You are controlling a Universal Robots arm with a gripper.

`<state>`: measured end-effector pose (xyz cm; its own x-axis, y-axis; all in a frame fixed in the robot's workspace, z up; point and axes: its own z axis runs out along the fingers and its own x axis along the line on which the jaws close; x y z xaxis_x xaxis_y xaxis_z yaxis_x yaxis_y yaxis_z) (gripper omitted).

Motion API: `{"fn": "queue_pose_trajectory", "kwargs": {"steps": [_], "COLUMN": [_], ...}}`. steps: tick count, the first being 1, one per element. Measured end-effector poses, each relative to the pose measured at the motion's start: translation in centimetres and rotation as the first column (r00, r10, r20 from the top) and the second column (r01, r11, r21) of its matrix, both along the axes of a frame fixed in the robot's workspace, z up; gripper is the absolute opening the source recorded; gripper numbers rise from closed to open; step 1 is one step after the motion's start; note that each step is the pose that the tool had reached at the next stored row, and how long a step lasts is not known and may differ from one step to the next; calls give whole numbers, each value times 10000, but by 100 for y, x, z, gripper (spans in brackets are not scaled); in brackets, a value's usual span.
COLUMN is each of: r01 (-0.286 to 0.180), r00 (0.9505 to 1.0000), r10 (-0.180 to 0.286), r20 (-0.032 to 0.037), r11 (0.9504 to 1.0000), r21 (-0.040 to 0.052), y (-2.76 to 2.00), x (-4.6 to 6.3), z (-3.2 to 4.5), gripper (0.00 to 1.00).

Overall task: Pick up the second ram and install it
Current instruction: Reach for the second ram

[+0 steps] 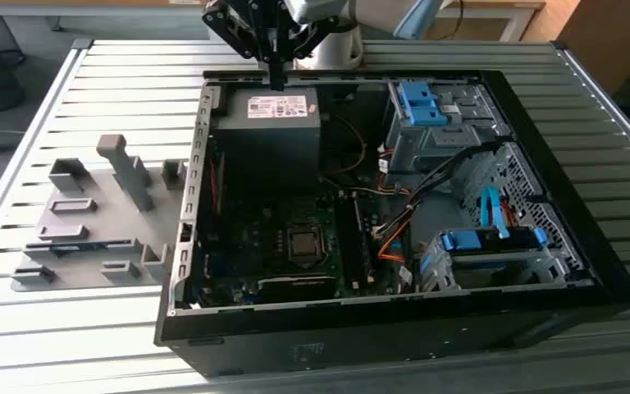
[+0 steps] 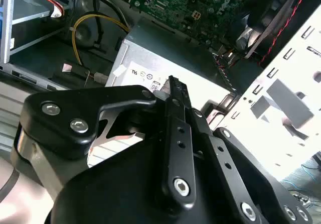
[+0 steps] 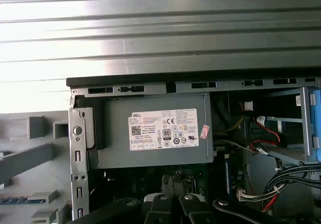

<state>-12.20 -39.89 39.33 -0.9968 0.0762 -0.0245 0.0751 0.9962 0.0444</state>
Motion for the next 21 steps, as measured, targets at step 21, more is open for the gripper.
{"fn": "queue_pose_trajectory", "kwargs": {"steps": [21], "r01": [0], "r00": [10000], "r10": [0], "r20": [0], "r11": [10000], "r21": [0], "y": [0], "x": [-76], "z": [-1], "gripper": [10]}}
